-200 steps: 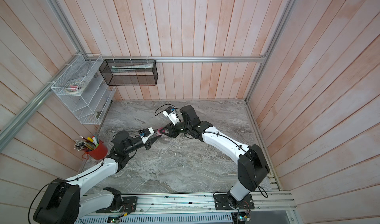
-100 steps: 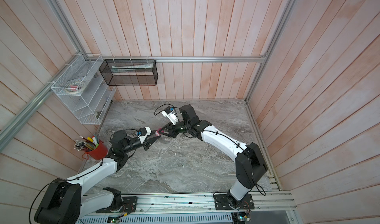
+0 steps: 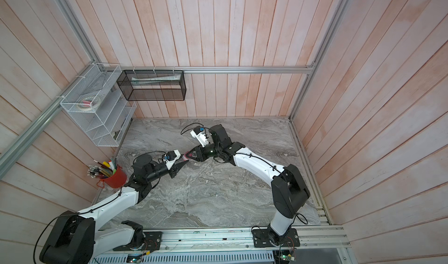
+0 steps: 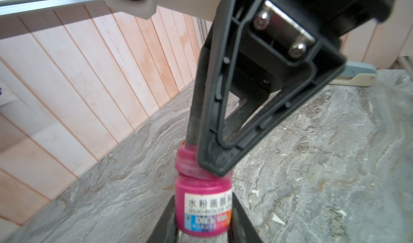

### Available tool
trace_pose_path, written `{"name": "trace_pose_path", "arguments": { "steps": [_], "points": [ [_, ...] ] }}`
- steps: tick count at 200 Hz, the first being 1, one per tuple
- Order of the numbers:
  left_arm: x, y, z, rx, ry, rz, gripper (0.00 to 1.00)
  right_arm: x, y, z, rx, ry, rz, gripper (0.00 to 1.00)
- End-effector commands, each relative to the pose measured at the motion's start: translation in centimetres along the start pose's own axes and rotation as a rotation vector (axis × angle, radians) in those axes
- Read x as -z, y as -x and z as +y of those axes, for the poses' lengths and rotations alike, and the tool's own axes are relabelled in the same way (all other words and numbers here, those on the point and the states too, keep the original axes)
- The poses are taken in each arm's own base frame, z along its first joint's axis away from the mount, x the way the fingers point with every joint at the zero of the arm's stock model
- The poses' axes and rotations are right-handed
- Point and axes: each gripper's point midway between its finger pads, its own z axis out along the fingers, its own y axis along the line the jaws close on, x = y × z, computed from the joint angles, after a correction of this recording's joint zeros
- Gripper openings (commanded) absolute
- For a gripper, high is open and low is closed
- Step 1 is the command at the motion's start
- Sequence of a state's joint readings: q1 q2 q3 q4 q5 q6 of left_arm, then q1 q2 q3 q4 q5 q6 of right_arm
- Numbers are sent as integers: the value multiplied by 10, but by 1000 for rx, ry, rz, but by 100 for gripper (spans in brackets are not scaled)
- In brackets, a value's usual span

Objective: Close the paint jar lid
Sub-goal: Close the lid on the paint jar.

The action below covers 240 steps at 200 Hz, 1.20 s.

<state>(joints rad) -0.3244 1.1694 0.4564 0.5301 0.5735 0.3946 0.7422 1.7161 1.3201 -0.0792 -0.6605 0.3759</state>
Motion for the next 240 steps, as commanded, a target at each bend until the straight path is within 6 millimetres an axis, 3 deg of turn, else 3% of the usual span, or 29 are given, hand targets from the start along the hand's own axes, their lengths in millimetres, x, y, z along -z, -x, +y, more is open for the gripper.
{"name": "trace_pose_path", "arguments": {
  "steps": [1, 31, 65, 146, 207, 240],
  "points": [
    [13, 91, 19, -242, 144, -272, 33, -45, -75, -9, -271, -27, 198, 21],
    [14, 89, 27, -260, 206, -250, 33, -63, -80, -7, -347, -8, 207, 21],
    [16, 89, 31, -264, 233, -243, 33, -68, -77, 0, -361, 30, 187, 22],
    [11, 83, 24, -242, 182, -232, 33, -48, -64, -1, -284, -24, 117, 37],
    [7, 85, 5, -213, 67, -280, 33, -25, -51, -1, -224, -42, 63, 48],
    [2, 78, 8, -186, 73, -257, 33, -14, -46, 5, -162, -47, 29, 61]
  ]
}}
